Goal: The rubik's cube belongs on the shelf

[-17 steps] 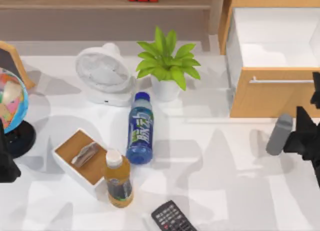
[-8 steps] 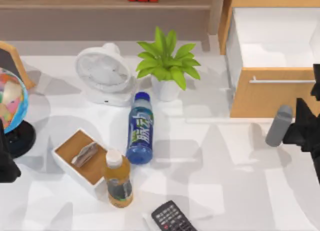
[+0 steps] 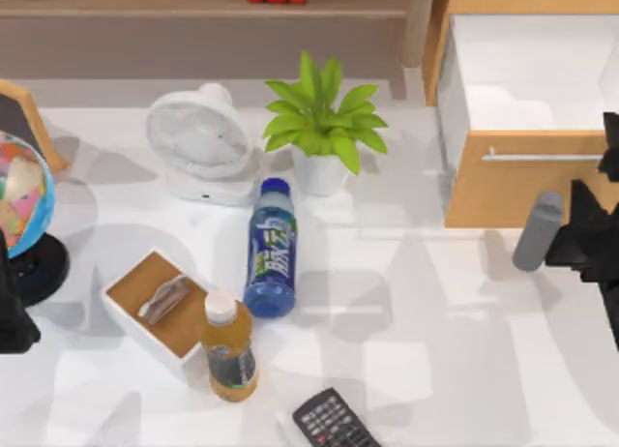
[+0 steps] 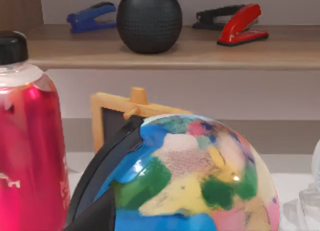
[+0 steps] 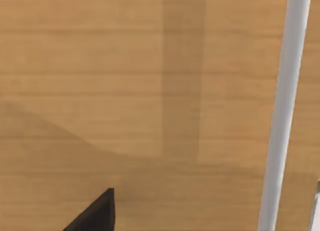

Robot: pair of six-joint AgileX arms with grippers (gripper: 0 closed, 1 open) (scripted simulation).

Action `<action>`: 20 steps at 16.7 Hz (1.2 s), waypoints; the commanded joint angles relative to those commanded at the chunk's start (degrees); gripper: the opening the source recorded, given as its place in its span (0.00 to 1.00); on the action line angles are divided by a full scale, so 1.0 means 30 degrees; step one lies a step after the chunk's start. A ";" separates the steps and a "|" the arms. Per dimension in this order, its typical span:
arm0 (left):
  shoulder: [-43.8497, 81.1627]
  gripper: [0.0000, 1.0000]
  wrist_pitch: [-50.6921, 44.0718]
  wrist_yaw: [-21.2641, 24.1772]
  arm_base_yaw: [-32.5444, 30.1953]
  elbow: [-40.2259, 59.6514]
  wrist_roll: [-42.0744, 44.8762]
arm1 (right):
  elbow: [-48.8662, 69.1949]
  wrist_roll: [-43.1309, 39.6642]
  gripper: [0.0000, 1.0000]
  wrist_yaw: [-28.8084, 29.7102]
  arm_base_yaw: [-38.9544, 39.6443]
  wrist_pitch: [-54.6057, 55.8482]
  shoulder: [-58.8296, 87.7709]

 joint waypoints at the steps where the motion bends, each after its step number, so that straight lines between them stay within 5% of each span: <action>1: 0.0000 1.00 0.0000 0.0000 0.0000 0.0000 0.0000 | 0.0000 0.0000 0.92 0.0000 0.0000 0.0000 0.0000; 13: 0.0000 1.00 0.0000 0.0000 0.0000 0.0000 0.0000 | 0.0000 0.0000 0.02 0.0000 0.0000 0.0000 0.0000; 20: 0.0000 1.00 0.0000 0.0000 0.0000 0.0000 0.0000 | 0.0000 0.0000 0.00 0.0000 0.0000 0.0000 0.0000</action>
